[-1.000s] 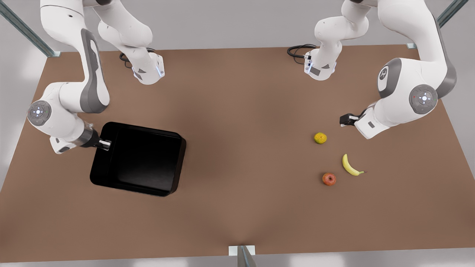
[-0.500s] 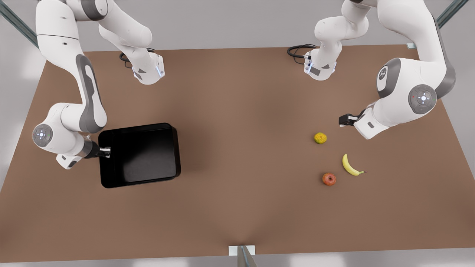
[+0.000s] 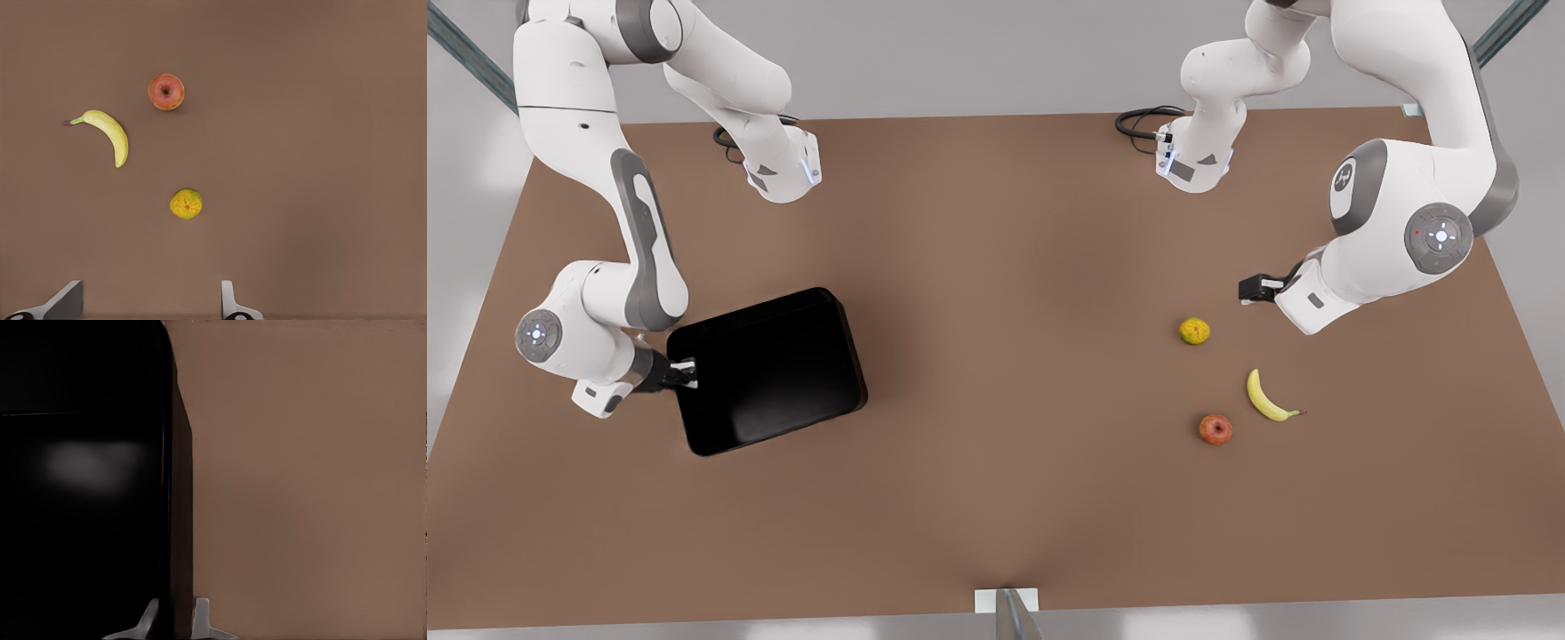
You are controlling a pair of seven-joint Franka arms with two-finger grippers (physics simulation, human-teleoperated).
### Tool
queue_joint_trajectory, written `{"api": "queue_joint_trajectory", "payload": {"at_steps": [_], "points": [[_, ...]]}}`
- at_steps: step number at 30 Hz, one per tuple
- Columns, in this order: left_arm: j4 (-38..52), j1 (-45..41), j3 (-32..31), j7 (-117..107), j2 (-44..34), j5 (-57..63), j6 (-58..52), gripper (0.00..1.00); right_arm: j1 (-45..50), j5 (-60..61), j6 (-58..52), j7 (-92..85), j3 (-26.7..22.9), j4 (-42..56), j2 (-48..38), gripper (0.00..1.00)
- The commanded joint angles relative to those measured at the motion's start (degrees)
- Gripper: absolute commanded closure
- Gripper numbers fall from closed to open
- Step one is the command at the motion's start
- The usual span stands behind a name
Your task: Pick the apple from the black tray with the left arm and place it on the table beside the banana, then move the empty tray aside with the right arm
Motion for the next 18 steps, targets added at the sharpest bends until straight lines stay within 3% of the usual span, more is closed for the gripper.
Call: {"api": "queue_joint_trajectory", "payload": {"at_steps": [1,2,7,10,13,16,18], "points": [[0.03,0.01,-0.05,-0.76,-0.10,0.02,-0.02,0.00,0.00,0.51,0.74,-7.21,0.01,0.03,-0.02,0.28],[0.03,0.01,-0.05,-0.76,-0.01,0.02,-0.02,0.00,0.00,0.51,0.74,-7.21,0.01,0.03,-0.02,0.01],[0.03,-0.08,-0.05,-0.76,-0.01,0.11,-0.02,0.00,0.00,4.19,-3.56,-6.15,-0.26,0.29,-1.86,0.00],[0.11,0.01,-0.05,-0.41,-0.10,-0.06,-0.02,0.00,0.18,12.11,-26.94,3.86,0.18,7.41,-11.00,0.00],[0.11,0.01,-0.05,-0.24,-0.01,-0.15,-0.02,0.00,2.11,8.78,-46.45,21.26,2.82,23.23,-13.82,0.00],[0.11,0.01,-0.05,-0.24,-0.01,-0.15,-0.02,0.00,2.20,5.79,-49.19,24.61,6.42,26.75,-17.07,0.00],[0.11,0.01,-0.05,-0.50,-0.01,-0.15,-0.02,0.00,6.07,-8.02,-46.12,30.59,10.12,27.37,-17.68,0.00]]}}
